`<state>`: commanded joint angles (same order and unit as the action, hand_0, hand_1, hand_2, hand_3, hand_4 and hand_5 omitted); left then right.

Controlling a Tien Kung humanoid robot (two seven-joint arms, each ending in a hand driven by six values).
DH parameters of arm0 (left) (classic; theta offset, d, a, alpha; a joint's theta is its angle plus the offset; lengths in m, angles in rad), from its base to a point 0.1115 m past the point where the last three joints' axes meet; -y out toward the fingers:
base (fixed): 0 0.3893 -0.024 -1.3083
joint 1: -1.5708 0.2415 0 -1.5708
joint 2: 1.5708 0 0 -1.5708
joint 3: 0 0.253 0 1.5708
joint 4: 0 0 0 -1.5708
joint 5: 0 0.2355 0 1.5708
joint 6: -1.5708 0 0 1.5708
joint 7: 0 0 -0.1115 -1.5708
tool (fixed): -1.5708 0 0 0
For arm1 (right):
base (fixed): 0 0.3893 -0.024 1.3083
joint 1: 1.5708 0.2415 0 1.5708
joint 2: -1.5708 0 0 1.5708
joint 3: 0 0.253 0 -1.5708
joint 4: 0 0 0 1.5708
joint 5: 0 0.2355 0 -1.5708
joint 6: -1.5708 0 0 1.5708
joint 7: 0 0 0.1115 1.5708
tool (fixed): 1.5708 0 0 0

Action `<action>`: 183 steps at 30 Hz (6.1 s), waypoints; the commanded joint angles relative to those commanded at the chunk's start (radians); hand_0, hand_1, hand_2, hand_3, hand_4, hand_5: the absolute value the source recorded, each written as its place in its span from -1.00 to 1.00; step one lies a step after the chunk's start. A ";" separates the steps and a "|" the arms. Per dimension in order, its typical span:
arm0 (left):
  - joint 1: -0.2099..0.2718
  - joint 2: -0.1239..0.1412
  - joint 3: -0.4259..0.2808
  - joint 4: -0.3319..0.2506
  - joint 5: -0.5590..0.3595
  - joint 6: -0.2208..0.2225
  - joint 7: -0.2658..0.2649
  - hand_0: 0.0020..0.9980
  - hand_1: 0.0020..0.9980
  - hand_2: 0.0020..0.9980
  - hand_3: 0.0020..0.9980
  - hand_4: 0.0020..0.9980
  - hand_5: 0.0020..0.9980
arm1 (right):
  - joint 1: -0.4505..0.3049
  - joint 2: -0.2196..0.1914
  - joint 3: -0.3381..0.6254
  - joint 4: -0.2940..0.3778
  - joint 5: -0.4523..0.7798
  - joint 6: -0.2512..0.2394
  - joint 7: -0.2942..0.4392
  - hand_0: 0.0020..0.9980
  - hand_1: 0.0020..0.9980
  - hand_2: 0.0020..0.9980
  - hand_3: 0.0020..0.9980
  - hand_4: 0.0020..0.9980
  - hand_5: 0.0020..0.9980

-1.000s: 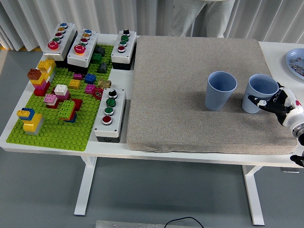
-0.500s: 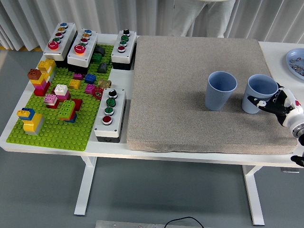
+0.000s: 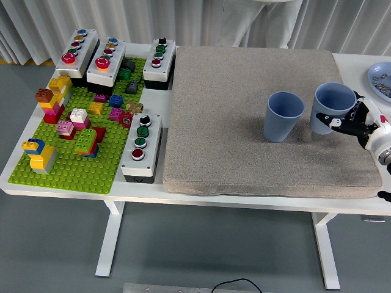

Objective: Pick cup pour cup place

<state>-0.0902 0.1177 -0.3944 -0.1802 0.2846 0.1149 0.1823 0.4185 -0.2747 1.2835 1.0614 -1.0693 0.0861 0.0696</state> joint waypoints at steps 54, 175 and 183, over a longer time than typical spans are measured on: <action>-0.004 0.006 0.003 0.000 -0.005 0.001 -0.003 0.46 0.56 0.65 0.38 0.01 0.90 | 0.118 -0.068 -0.144 0.020 -0.312 -0.094 0.059 0.55 0.29 0.08 0.17 0.52 -0.76; 0.001 0.009 -0.009 -0.002 0.001 0.003 0.002 0.45 0.56 0.65 0.38 0.02 0.90 | 0.171 -0.082 -0.341 0.066 -0.794 -0.410 0.052 0.62 0.26 0.06 0.12 0.22 -1.00; 0.001 0.009 -0.009 -0.002 0.001 0.003 0.002 0.45 0.56 0.65 0.39 0.02 0.90 | 0.170 -0.084 -0.333 0.070 -0.804 -0.398 0.045 0.62 0.26 0.06 0.11 0.22 -1.00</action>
<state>-0.0890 0.1266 -0.4030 -0.1817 0.2859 0.1176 0.1840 0.5880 -0.3591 0.9506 1.1314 -1.8731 -0.3115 0.1146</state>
